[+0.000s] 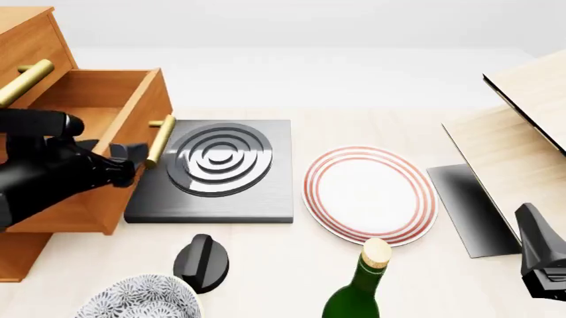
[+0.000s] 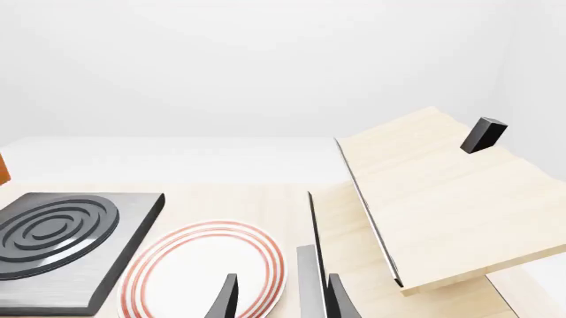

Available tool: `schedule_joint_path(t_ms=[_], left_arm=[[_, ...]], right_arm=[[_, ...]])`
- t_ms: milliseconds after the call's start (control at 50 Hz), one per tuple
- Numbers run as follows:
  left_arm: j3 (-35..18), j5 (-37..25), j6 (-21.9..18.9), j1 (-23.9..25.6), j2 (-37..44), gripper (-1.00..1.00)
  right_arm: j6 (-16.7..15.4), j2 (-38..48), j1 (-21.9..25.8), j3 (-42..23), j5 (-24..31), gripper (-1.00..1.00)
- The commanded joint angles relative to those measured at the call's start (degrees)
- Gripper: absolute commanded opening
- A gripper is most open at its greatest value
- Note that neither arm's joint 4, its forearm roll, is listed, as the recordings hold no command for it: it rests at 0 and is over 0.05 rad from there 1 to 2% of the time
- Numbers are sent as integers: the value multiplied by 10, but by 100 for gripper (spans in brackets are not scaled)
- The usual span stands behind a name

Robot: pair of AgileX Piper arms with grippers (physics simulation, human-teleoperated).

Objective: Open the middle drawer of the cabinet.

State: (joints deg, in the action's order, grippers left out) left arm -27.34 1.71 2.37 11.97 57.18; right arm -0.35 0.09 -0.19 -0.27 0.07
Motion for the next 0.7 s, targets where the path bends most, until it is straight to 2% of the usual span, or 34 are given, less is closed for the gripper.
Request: schedule_joint_path(t_ms=[20,300,500,640,680,700], left_arm=[[-33,12,17,62,71,100],[-64,-29,36,144,52,100],[-68,-37,37,150,41,100],[-73,-44,66,156,39,100],[-74,-45,84,171,31,100],[-76,-49,78,170,14,100]], right_arm=[[0,0,0,0,0,100],[0,0,0,0,0,100],[0,0,0,0,0,100],[0,0,0,0,0,100],[0,0,0,0,0,100],[0,0,0,0,0,100]])
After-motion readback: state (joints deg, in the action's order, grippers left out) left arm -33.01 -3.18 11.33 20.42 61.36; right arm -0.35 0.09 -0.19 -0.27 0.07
